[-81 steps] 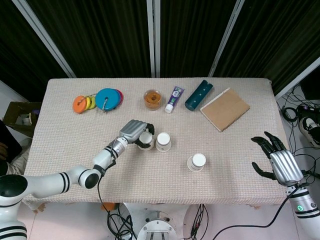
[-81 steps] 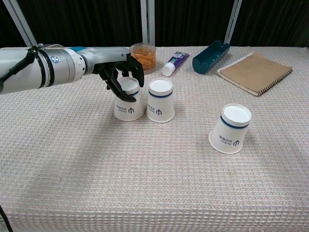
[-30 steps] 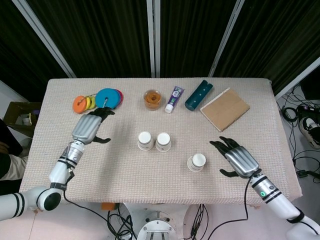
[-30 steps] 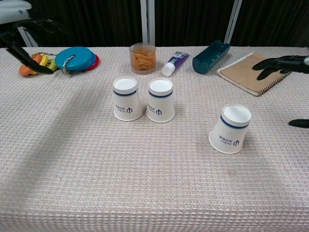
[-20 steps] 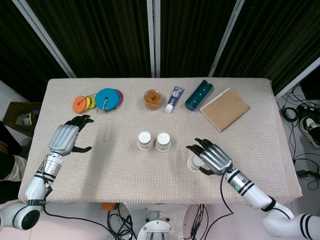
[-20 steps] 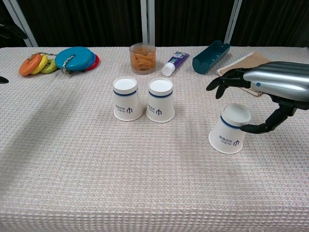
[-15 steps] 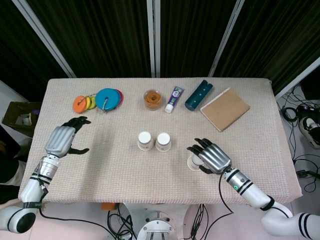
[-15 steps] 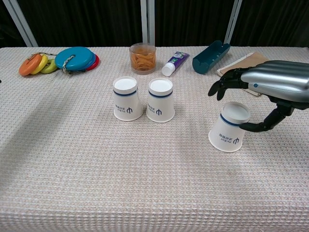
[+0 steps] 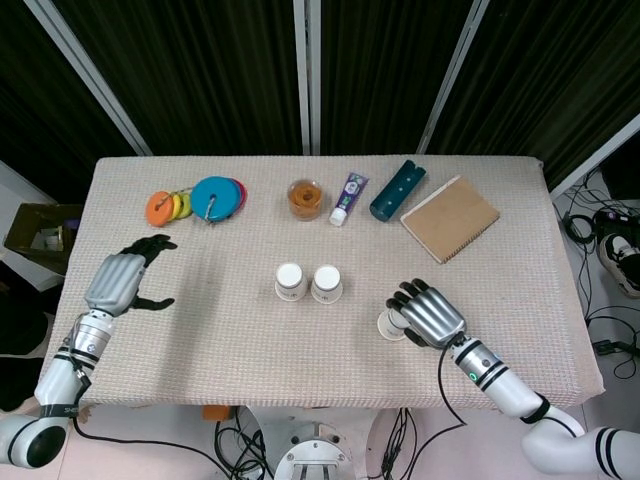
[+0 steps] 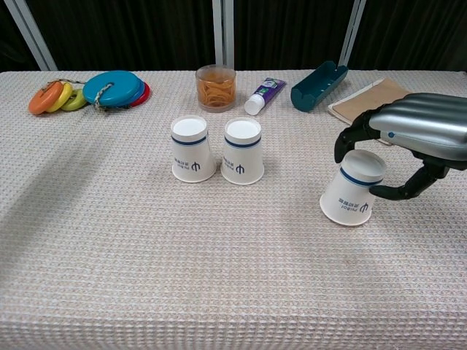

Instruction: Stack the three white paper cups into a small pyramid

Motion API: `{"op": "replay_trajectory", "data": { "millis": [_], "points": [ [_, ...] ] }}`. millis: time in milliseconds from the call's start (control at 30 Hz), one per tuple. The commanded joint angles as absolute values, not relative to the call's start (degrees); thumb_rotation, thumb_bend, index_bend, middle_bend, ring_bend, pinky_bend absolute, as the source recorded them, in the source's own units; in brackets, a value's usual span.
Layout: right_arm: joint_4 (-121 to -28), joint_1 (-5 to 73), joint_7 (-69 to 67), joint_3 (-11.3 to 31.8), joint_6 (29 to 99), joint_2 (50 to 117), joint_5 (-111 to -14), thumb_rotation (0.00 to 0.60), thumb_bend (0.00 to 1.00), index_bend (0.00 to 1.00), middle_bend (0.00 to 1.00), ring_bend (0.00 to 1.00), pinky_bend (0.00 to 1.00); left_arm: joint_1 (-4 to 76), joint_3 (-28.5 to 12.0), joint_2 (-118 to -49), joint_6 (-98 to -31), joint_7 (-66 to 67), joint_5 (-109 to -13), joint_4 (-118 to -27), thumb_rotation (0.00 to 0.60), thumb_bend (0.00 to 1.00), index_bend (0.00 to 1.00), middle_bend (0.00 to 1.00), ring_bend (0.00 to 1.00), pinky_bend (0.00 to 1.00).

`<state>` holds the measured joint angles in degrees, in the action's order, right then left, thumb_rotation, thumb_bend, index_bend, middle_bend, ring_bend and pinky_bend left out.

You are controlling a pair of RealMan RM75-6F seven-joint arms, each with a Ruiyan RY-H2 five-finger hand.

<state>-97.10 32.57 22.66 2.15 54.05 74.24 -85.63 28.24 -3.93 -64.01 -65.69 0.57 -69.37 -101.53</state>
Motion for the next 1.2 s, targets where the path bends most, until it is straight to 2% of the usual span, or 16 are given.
{"op": "replay_trajectory", "data": {
  "millis": [33, 133, 333, 467, 567, 867, 1033, 1200],
  "points": [
    [-98.92, 32.40, 22.65, 2.60, 55.61, 72.93, -86.19, 0.600, 0.33, 0.41, 0.42, 0.23, 0.30, 27.91, -4.06, -63.95, -65.50, 0.27, -69.26, -101.16, 0.600, 0.03, 0.23, 0.14, 0.14, 0.30],
    [-102.77, 33.16, 21.90, 4.05, 56.48, 69.96, -86.82, 0.600, 0.33, 0.41, 0.42, 0.23, 0.30, 27.31, -4.00, -63.71, -65.60, 0.32, -69.32, -100.64, 0.600, 0.03, 0.23, 0.14, 0.14, 0.30],
    [-110.71, 38.81, 25.43, 10.62, 53.42, 65.02, -83.78, 0.600, 0.33, 0.42, 0.43, 0.23, 0.31, 25.68, -3.33, -63.58, -67.43, 2.43, -70.73, -100.57, 0.600, 0.03, 0.23, 0.14, 0.14, 0.30],
    [-111.79, 45.66, 30.22, 15.52, 47.59, 66.35, -74.97, 0.600, 0.33, 0.43, 0.43, 0.23, 0.31, 24.47, -2.89, -63.80, -68.94, 3.39, -72.10, -101.19, 0.600, 0.03, 0.23, 0.14, 0.14, 0.30],
    [-109.72, 50.99, 34.67, 17.24, 44.38, 69.15, -67.98, 0.600, 0.33, 0.43, 0.43, 0.23, 0.31, 23.62, -2.74, -63.97, -69.83, 3.30, -72.84, -101.43, 0.600, 0.03, 0.23, 0.14, 0.14, 0.30],
    [-101.73, 63.71, 44.97, 16.65, 43.63, 78.72, -49.79, 0.600, 0.33, 0.43, 0.41, 0.23, 0.31, 21.76, -2.58, -64.39, -70.72, 1.60, -74.08, -100.87, 0.600, 0.03, 0.23, 0.14, 0.14, 0.30],
    [-98.81, 67.83, 46.45, 15.81, 44.64, 81.64, -43.86, 0.600, 0.33, 0.43, 0.41, 0.23, 0.31, 21.10, -2.48, -64.51, -70.67, 1.08, -74.48, -100.45, 0.600, 0.03, 0.23, 0.14, 0.14, 0.30],
    [-98.50, 70.08, 46.77, 14.73, 45.93, 81.88, -41.02, 0.600, 0.33, 0.43, 0.40, 0.23, 0.31, 20.70, -2.39, -64.54, -70.40, 1.03, -75.05, -100.41, 0.600, 0.03, 0.23, 0.14, 0.14, 0.30]
  ]
}}
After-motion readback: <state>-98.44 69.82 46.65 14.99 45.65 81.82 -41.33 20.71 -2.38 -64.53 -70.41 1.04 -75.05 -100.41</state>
